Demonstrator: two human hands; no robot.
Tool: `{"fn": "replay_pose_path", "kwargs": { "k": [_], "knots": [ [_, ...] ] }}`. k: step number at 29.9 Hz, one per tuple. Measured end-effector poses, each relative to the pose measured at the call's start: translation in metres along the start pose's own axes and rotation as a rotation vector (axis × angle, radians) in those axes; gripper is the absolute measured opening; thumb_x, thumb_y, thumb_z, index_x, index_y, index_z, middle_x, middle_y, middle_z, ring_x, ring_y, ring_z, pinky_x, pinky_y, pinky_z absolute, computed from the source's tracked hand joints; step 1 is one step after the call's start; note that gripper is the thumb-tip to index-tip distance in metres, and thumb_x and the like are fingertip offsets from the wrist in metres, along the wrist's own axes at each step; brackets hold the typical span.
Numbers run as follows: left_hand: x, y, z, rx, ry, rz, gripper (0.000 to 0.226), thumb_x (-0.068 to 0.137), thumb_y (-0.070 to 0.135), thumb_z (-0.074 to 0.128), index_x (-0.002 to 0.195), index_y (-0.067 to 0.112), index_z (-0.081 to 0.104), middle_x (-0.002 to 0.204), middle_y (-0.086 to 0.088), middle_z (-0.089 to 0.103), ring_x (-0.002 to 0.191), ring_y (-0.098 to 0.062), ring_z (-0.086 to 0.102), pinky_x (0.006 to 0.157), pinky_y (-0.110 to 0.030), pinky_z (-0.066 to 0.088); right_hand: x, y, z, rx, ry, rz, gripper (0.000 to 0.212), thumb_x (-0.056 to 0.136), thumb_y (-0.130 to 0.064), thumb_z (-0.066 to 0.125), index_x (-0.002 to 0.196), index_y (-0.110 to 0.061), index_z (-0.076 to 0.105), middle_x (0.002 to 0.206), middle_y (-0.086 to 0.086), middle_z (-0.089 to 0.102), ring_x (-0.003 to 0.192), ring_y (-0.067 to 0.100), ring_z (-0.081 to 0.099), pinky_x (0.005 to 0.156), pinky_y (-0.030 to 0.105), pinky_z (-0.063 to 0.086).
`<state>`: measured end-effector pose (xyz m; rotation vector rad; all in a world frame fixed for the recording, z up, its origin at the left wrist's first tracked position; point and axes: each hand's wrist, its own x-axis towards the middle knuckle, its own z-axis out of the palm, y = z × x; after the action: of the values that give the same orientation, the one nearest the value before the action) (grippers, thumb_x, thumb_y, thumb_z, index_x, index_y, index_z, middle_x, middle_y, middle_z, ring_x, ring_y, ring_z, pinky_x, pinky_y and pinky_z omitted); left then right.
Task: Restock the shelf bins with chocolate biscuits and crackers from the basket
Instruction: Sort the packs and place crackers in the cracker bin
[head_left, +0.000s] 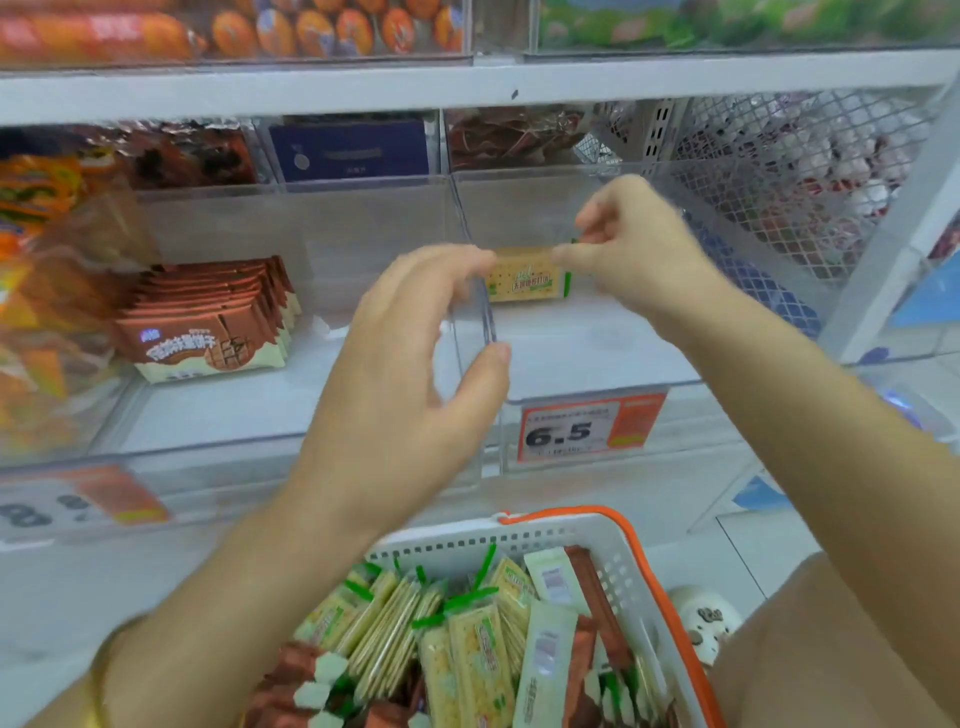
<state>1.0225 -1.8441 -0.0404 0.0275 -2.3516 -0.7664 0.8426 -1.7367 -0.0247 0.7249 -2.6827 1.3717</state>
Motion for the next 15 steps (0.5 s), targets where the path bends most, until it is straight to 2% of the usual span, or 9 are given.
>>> {"fn": "replay_pose_path", "kwargs": {
  "k": [2, 4, 6, 8, 9, 11, 13, 15],
  "knots": [
    [-0.048, 0.004, -0.004, -0.059, -0.03, 0.026, 0.033, 0.084, 0.026, 0.048, 0.116, 0.021, 0.058, 0.11, 0.015, 0.055, 0.102, 0.0, 0.051, 0.084, -0.013, 0.039, -0.077, -0.016, -0.022, 0.168, -0.078, -0.13, 0.024, 0.081, -0.013, 0.071, 0.082, -0.023, 0.05, 0.079, -0.004, 0.056, 0.067, 0.013, 0.053, 0.059, 0.029, 0.048],
    [-0.091, -0.01, 0.001, -0.059, -0.172, -0.078, 0.025, 0.084, 0.029, 0.047, 0.102, 0.026, 0.064, 0.099, 0.02, 0.058, 0.095, 0.002, 0.054, 0.077, -0.011, 0.039, -0.129, -0.013, -0.014, 0.206, -0.267, -0.166, 0.021, 0.08, -0.009, 0.069, 0.08, -0.021, 0.053, 0.072, -0.005, 0.057, 0.062, 0.013, 0.056, 0.058, 0.027, 0.048],
    [-0.127, -0.036, 0.013, -0.001, -0.339, -0.222, 0.021, 0.085, 0.032, 0.049, 0.097, 0.03, 0.066, 0.096, 0.02, 0.06, 0.092, 0.005, 0.054, 0.074, -0.015, 0.041, -0.158, 0.002, 0.022, 0.078, -0.503, -0.114, 0.015, 0.082, -0.007, 0.067, 0.08, -0.018, 0.057, 0.071, -0.004, 0.058, 0.065, 0.014, 0.059, 0.055, 0.021, 0.046],
    [-0.152, -0.063, 0.023, 0.114, -0.467, -0.351, 0.019, 0.089, 0.024, 0.053, 0.102, 0.027, 0.067, 0.1, 0.015, 0.061, 0.091, 0.003, 0.055, 0.078, -0.024, 0.044, -0.171, 0.027, 0.069, -0.121, -0.714, -0.065, 0.007, 0.086, -0.009, 0.064, 0.091, -0.014, 0.061, 0.073, -0.006, 0.056, 0.072, 0.017, 0.059, 0.056, 0.019, 0.042],
    [-0.16, -0.075, 0.026, 0.164, -0.511, -0.403, 0.02, 0.091, 0.02, 0.054, 0.106, 0.024, 0.067, 0.104, 0.011, 0.062, 0.094, -0.002, 0.056, 0.082, -0.027, 0.045, -0.174, 0.044, 0.091, -0.226, -0.788, -0.074, 0.012, 0.087, -0.011, 0.063, 0.099, -0.011, 0.062, 0.08, -0.006, 0.057, 0.081, 0.017, 0.059, 0.062, 0.019, 0.042],
    [-0.169, -0.087, 0.029, 0.194, -0.579, -0.49, 0.023, 0.092, 0.018, 0.052, 0.111, 0.019, 0.066, 0.112, 0.004, 0.062, 0.098, -0.009, 0.056, 0.082, -0.024, 0.042, -0.178, 0.075, 0.128, -0.4, -0.886, -0.12, 0.03, 0.09, -0.016, 0.061, 0.119, -0.009, 0.055, 0.111, 0.003, 0.058, 0.106, 0.022, 0.055, 0.083, 0.025, 0.041],
    [-0.173, -0.09, 0.03, 0.154, -0.617, -0.547, 0.023, 0.094, 0.019, 0.051, 0.112, 0.019, 0.064, 0.115, 0.004, 0.061, 0.094, -0.006, 0.054, 0.078, -0.021, 0.039, -0.182, 0.102, 0.152, -0.504, -0.928, -0.163, 0.052, 0.09, -0.019, 0.062, 0.137, -0.011, 0.041, 0.137, 0.008, 0.046, 0.125, 0.025, 0.045, 0.099, 0.031, 0.038],
    [-0.175, -0.089, 0.03, 0.106, -0.61, -0.572, 0.022, 0.094, 0.02, 0.05, 0.112, 0.02, 0.063, 0.116, 0.006, 0.06, 0.091, -0.003, 0.052, 0.077, -0.02, 0.038, -0.185, 0.121, 0.166, -0.61, -0.935, -0.21, 0.065, 0.089, -0.021, 0.063, 0.145, -0.014, 0.03, 0.145, 0.009, 0.039, 0.132, 0.028, 0.037, 0.107, 0.037, 0.035]
  ]
}}
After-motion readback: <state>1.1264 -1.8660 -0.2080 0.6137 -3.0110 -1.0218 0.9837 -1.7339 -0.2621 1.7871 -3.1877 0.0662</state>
